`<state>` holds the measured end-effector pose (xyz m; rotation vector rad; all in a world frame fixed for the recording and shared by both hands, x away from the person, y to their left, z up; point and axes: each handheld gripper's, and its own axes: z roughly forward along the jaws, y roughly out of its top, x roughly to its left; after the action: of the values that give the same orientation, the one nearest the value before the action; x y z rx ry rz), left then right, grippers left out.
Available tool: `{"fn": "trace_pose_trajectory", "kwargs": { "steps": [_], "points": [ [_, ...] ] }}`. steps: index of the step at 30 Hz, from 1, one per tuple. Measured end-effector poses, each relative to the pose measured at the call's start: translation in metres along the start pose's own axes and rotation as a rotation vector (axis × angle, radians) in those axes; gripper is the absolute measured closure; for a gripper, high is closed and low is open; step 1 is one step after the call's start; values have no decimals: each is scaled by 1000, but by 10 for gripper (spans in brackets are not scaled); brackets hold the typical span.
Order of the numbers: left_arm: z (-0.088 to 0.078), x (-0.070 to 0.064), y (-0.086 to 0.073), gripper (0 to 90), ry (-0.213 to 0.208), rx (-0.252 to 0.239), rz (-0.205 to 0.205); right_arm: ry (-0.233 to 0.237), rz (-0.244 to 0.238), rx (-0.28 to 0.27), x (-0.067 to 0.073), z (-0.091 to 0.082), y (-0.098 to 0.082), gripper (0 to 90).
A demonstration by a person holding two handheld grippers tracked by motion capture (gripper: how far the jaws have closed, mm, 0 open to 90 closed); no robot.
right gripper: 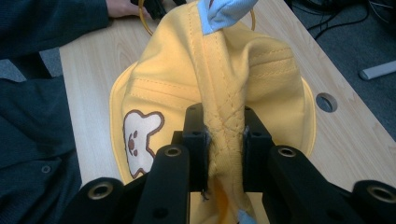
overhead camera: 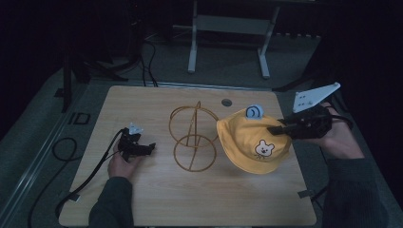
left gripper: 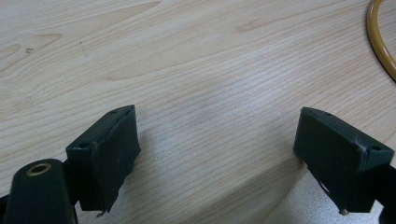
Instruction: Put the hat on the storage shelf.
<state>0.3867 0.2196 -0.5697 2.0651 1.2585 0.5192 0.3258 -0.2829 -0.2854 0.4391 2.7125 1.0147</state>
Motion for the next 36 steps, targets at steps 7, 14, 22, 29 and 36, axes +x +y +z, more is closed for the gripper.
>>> {"fn": "trace_pose_trajectory", "kwargs": {
  "steps": [7, 14, 22, 29, 36],
  "points": [
    [0, 0, 0, 139, 0, 0, 1, 2, -10, -22, -1, 0, 7, 768],
    [0, 0, 0, 139, 0, 1, 1, -6, -28, -43, 0, -3, 18, 768],
    [0, 0, 0, 139, 0, 1, 2, -43, -28, -74, -1, 0, 30, 769],
    [0, 0, 0, 139, 0, 1, 1, -40, -29, -79, -3, 3, 40, 769],
    [0, 0, 0, 140, 0, 0, 2, -37, -28, -79, -4, 10, 51, 769]
  ]
}}
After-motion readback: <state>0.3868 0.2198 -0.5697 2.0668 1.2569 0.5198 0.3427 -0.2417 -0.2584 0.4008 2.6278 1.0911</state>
